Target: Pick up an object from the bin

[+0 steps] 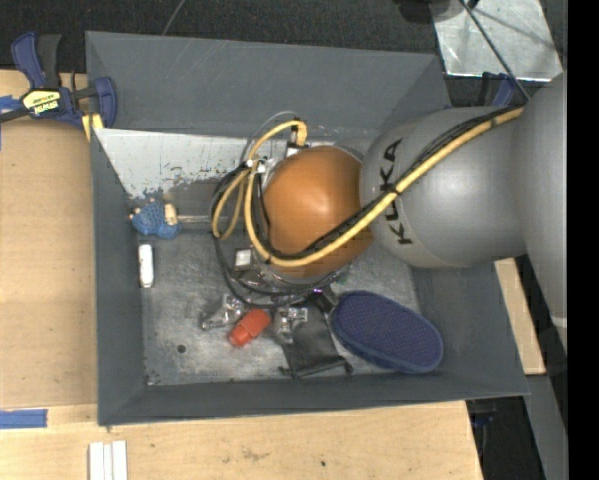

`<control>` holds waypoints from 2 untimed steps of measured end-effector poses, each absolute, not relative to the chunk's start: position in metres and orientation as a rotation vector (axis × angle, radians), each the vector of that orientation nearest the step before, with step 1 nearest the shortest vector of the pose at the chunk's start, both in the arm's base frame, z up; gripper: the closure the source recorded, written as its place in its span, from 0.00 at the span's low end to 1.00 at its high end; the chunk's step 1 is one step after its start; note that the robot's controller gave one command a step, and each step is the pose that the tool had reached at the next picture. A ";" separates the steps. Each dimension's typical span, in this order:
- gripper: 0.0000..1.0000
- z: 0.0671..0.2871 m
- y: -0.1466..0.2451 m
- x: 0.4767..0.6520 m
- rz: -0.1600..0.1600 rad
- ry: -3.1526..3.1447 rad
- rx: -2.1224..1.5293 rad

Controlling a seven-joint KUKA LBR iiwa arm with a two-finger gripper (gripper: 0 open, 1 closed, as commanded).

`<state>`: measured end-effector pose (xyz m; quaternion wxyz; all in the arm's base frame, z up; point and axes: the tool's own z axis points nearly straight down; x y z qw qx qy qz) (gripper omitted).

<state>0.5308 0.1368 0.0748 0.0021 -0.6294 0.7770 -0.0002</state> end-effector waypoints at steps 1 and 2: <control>1.00 0.078 0.141 0.533 0.002 2.429 -1.969; 1.00 0.080 0.142 0.533 0.002 2.441 -1.970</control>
Offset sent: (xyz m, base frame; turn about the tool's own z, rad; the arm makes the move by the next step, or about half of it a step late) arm 0.0000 0.0000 0.0000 0.0000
